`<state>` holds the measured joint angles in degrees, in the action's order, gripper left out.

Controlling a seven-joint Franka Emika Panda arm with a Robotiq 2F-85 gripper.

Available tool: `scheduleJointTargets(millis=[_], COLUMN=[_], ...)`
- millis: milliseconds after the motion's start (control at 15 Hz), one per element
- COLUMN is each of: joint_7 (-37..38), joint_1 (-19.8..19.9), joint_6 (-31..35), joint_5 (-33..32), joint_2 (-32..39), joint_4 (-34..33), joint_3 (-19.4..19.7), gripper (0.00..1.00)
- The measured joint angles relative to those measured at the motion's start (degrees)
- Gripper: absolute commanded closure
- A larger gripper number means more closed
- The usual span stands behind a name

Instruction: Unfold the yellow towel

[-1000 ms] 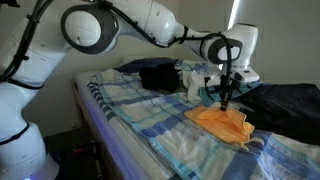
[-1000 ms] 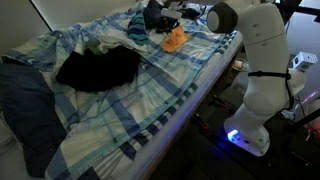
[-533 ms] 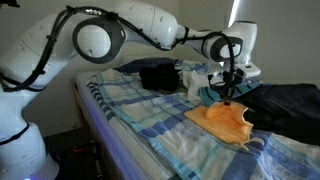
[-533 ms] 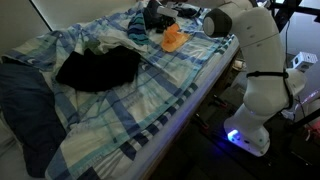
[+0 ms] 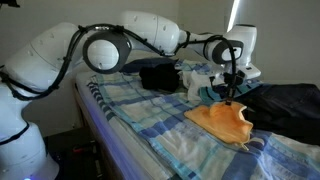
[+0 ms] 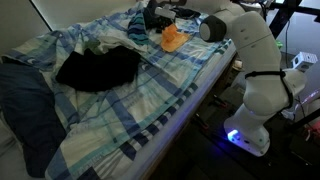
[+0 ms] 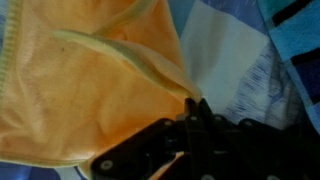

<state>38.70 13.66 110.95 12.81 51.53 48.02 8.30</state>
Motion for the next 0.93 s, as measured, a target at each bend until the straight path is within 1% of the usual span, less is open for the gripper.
scheduleJointTargets(millis=[400,933], joint_7=[-0.04,-0.04], joint_1=[-0.02,0.03], joint_6=[0.04,0.09], joint_5=[-0.05,0.04], joint_2=[0.42,1.34], joint_4=[-0.26,-1.33], joint_3=[-0.25,-2.92], gripper=[0.95,0.96])
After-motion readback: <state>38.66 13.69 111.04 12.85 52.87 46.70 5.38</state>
